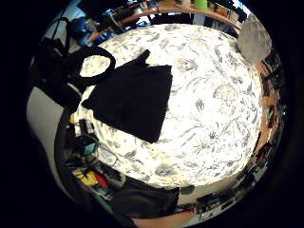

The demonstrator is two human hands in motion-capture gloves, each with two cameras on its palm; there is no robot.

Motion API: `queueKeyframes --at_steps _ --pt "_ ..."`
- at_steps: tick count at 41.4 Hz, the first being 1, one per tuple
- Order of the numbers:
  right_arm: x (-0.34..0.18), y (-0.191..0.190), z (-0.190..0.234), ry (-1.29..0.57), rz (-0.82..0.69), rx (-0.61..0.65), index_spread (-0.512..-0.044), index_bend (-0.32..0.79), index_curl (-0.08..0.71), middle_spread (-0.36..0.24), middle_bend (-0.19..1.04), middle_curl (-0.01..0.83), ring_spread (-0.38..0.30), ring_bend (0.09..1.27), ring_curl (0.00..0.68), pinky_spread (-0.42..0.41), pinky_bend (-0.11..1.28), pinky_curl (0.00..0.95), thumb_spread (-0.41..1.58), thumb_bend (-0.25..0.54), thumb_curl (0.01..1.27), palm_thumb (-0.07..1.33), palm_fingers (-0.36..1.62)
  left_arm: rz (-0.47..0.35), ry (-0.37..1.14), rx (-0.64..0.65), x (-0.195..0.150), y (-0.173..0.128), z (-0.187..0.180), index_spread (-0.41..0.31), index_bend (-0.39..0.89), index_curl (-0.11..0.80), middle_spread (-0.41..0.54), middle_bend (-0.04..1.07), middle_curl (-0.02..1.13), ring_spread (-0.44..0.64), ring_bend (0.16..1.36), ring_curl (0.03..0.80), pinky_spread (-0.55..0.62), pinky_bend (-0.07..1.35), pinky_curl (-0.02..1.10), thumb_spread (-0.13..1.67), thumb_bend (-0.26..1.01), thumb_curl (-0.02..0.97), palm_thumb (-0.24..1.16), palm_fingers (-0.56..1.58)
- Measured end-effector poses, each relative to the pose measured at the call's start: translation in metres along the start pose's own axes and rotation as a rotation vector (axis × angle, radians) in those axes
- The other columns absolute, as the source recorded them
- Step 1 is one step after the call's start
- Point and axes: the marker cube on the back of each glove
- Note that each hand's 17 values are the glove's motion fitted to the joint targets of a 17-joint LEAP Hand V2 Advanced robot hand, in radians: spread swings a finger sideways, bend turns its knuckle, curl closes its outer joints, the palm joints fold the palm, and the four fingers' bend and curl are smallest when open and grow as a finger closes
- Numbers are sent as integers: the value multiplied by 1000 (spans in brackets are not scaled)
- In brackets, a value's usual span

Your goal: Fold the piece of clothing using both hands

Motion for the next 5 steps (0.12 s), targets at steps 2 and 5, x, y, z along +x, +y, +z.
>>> queueKeyframes --at_steps 2,5 --pt "-8 9 -4 -24 -58 -4 -203 55 136 -70 222 438 -132 646 400 -188 721 370 1129 -14 477 991 1013 7 18 -22 7 -11 6 -43 128 276 65 171 321 51 642 337 95 504 366 1376 -6 153 127 356" --pt "-8 15 -8 35 -3 15 -203 54 136 -70 218 439 -131 633 400 -180 713 370 1138 -14 480 986 1015 17 31 -69 17 -22 14 -43 127 276 65 170 322 51 645 338 93 503 367 1375 -4 155 132 357"
